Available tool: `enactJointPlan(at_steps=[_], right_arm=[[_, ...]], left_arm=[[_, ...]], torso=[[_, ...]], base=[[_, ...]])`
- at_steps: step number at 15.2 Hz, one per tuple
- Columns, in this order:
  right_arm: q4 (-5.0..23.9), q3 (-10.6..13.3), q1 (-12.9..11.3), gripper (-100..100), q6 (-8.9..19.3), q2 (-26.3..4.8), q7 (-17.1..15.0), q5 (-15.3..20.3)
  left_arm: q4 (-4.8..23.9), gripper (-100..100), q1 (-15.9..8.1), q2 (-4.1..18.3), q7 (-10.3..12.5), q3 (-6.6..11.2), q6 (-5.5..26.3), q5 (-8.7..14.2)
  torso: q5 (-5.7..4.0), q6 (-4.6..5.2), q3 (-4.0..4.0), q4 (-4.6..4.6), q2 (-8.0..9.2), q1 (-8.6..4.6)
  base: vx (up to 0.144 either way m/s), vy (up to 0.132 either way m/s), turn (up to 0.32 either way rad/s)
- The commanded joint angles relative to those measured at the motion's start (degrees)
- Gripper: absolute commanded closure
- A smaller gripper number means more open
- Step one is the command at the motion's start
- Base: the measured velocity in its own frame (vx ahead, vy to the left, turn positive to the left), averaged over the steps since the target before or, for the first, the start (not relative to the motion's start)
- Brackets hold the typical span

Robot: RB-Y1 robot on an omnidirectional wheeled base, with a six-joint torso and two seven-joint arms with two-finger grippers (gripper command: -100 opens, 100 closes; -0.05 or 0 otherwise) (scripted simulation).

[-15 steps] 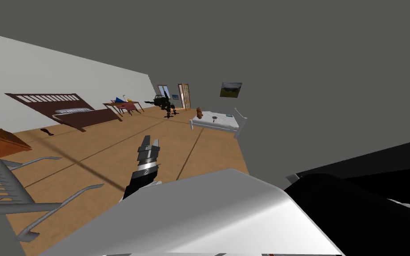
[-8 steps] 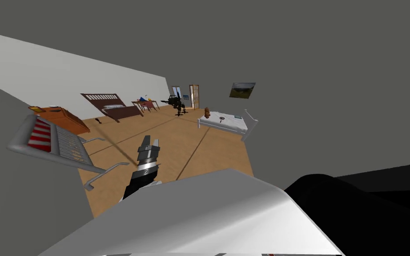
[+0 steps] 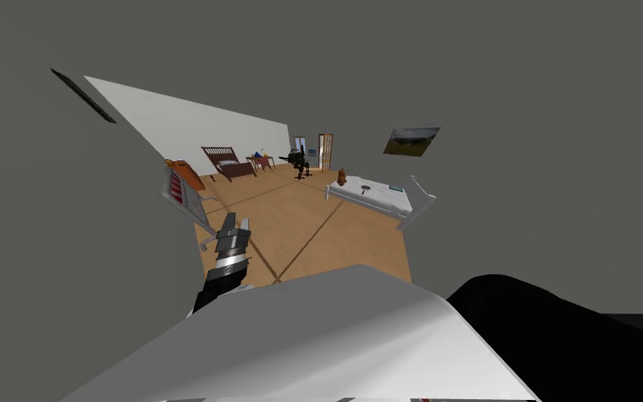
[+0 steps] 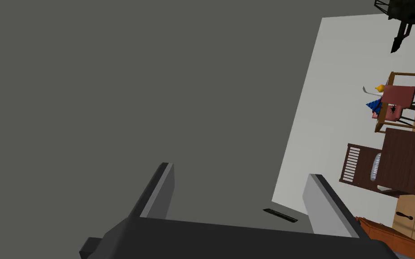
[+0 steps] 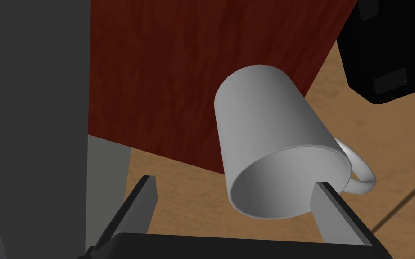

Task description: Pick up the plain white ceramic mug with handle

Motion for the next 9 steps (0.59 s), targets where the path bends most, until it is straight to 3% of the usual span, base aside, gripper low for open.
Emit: enactJointPlan(at_steps=[1,5,7,8,9], right_arm=[[0.02,0.00,1.14,-100,0.64,0.55,-0.67,-2.04],[0.54,-0.10,2.73,-100,1.17,1.58,-1.47,-4.92],[1.38,-0.05,2.25,-100,2.59,1.96,-1.20,-3.70],[0.88,-0.09,2.35,-100,1.38,1.58,-1.24,-4.04],[1.13,-0.13,2.37,100,1.52,1.62,-1.19,-4.00]], left_arm=[[0.00,0,0.00,0.00,0.00,0.00,0.00,0.00],[0.00,0,0.01,0.00,0.00,0.01,0.00,0.00],[0.00,0,0.03,0.01,0.00,0.02,0.00,0.00],[0.00,0,0.04,0.01,0.00,0.01,0.00,0.00],[0.00,0,0.04,0.01,0.00,0.02,0.00,0.00]], torso=[[0.00,0.00,0.00,0.00,0.00,0.00],[-0.02,0.03,-0.11,-0.04,-0.20,-0.07],[-0.04,0.07,-0.19,-0.07,-0.36,-0.19],[-0.08,0.08,-0.31,-0.11,-0.57,-0.12],[-0.12,0.09,-0.38,-0.14,-0.68,-0.15]], base=[[-0.154,0.066,0.335],[-0.111,0.061,0.284],[-0.014,0.052,0.083],[0.035,0.063,0.028],[0.008,0.021,-0.004]])
